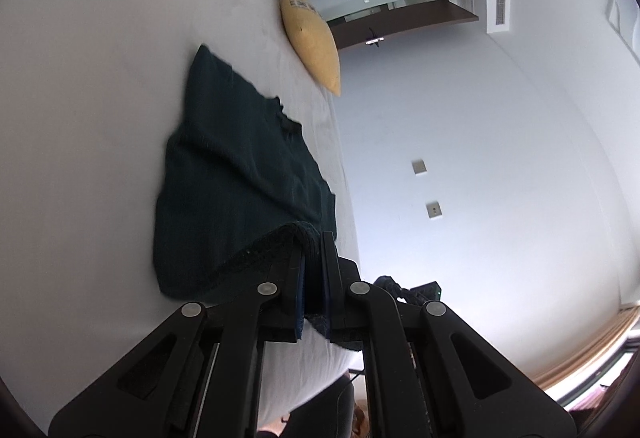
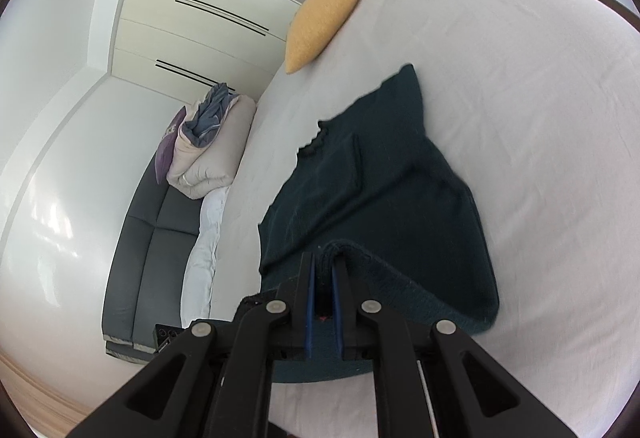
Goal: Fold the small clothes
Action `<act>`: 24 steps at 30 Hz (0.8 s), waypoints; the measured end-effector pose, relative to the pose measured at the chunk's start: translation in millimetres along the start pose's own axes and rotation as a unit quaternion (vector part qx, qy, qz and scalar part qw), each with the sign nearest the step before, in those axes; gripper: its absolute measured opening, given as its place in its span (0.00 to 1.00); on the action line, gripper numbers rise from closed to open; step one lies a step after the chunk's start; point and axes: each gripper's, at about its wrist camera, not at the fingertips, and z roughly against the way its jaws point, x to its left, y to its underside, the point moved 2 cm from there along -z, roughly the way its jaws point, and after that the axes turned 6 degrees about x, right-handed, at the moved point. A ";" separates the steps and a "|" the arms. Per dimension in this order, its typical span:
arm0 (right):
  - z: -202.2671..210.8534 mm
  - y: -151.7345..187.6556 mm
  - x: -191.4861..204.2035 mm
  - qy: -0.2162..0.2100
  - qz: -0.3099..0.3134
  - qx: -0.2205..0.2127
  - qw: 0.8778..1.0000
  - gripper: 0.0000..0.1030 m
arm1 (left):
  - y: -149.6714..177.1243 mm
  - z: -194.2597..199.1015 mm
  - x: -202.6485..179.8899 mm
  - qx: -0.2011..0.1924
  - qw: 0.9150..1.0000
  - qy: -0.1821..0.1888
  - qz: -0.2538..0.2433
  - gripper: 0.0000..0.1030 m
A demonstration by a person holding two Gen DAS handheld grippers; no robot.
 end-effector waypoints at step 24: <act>-55.6 -99.4 4.6 0.061 0.026 -0.029 0.997 0.09 | -131.2 -64.7 -1.1 -0.027 0.998 -0.050 -0.003 0.05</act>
